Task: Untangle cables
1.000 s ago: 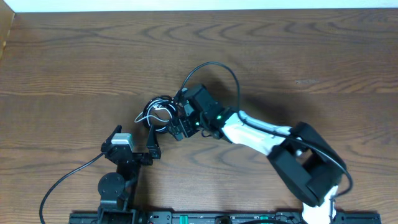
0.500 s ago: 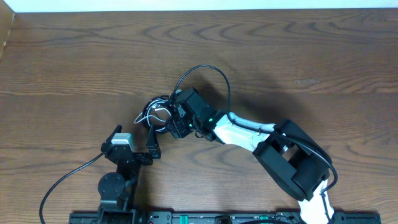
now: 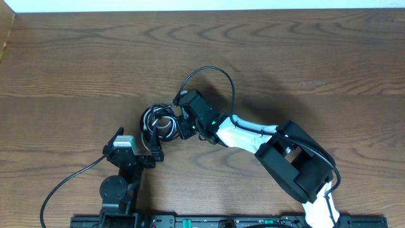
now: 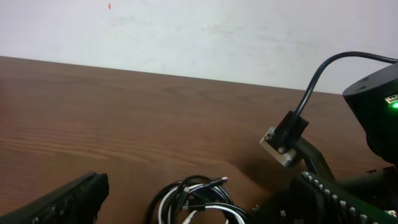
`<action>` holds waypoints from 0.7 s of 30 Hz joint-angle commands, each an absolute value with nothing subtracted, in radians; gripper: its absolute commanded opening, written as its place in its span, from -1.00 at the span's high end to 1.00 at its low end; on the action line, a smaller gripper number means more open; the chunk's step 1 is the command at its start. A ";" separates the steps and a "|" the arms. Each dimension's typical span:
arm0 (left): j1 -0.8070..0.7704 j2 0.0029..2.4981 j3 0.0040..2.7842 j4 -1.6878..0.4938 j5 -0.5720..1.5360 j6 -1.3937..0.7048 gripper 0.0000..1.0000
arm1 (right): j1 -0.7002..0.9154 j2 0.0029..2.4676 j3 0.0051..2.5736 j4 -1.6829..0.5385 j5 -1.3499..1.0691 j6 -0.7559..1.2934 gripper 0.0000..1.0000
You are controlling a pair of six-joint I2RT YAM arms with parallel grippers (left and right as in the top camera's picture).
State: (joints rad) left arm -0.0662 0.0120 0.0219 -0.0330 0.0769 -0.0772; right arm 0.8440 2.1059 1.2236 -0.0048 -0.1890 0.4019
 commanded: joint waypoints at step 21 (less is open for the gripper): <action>-0.062 0.010 0.004 -0.066 0.101 -0.068 -0.96 | 0.727 2.128 1.181 -0.194 -0.167 0.419 0.98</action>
State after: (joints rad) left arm -0.0662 0.0120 0.0219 -0.0330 0.0769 -0.0772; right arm 0.7322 2.0705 1.2301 -0.1532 -0.2287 0.4042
